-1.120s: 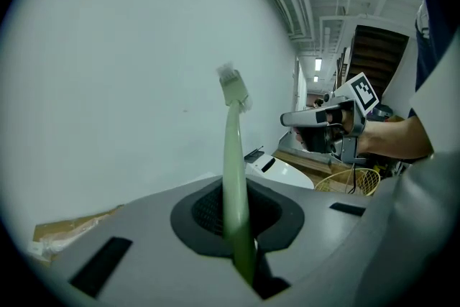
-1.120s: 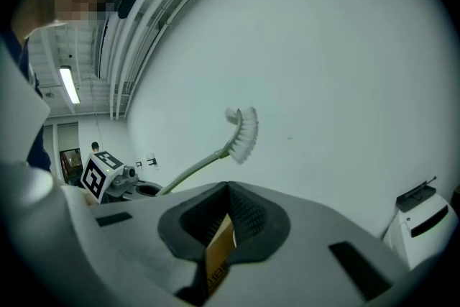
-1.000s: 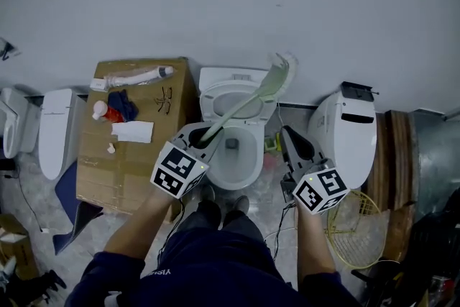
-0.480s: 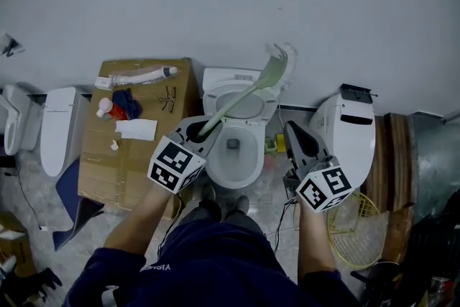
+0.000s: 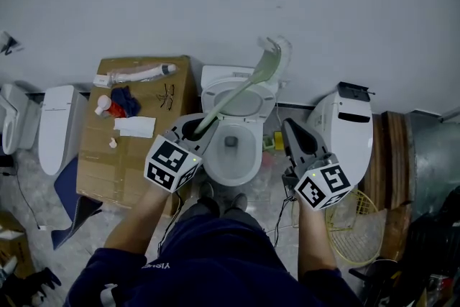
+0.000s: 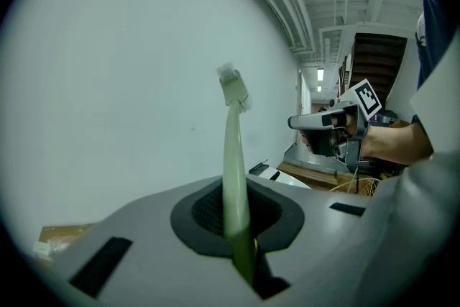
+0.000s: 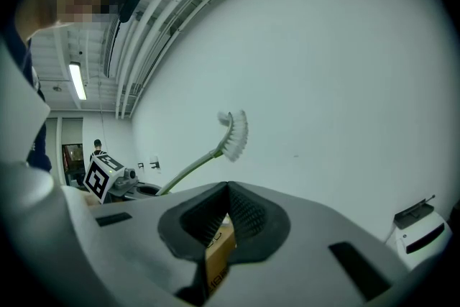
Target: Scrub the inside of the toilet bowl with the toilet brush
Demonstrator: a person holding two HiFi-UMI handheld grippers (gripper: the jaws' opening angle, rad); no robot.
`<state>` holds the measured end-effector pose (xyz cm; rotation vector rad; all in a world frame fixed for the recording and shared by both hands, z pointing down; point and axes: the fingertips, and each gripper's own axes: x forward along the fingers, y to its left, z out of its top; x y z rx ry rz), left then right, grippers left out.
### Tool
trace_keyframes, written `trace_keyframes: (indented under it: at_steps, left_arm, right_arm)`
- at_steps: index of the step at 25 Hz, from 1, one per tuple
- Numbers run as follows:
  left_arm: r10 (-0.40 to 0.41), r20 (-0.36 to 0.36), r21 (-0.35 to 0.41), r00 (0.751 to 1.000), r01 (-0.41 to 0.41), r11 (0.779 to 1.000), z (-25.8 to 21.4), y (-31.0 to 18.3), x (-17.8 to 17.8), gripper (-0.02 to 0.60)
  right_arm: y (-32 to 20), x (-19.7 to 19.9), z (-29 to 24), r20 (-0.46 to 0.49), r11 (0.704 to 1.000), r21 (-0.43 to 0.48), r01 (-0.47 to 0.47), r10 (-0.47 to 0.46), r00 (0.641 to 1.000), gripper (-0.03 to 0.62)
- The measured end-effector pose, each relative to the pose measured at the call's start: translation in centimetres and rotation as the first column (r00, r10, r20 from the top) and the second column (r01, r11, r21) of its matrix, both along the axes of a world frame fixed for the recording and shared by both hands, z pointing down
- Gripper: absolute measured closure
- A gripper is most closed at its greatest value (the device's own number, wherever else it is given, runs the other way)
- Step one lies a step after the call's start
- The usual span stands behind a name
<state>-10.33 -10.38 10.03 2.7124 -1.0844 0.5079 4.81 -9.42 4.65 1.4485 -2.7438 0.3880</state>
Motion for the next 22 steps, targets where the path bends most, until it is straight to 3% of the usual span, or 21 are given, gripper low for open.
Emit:
trace_keyframes:
  at_steps: [22]
  left_arm:
    - [-0.016, -0.003, -0.014, 1.000, 0.016, 1.000, 0.62, 0.11, 0.37, 0.547]
  right_arm:
    - [-0.06, -0.16, 0.49, -0.012, 0.999, -0.016, 0.028, -0.028, 1.000, 0.589]
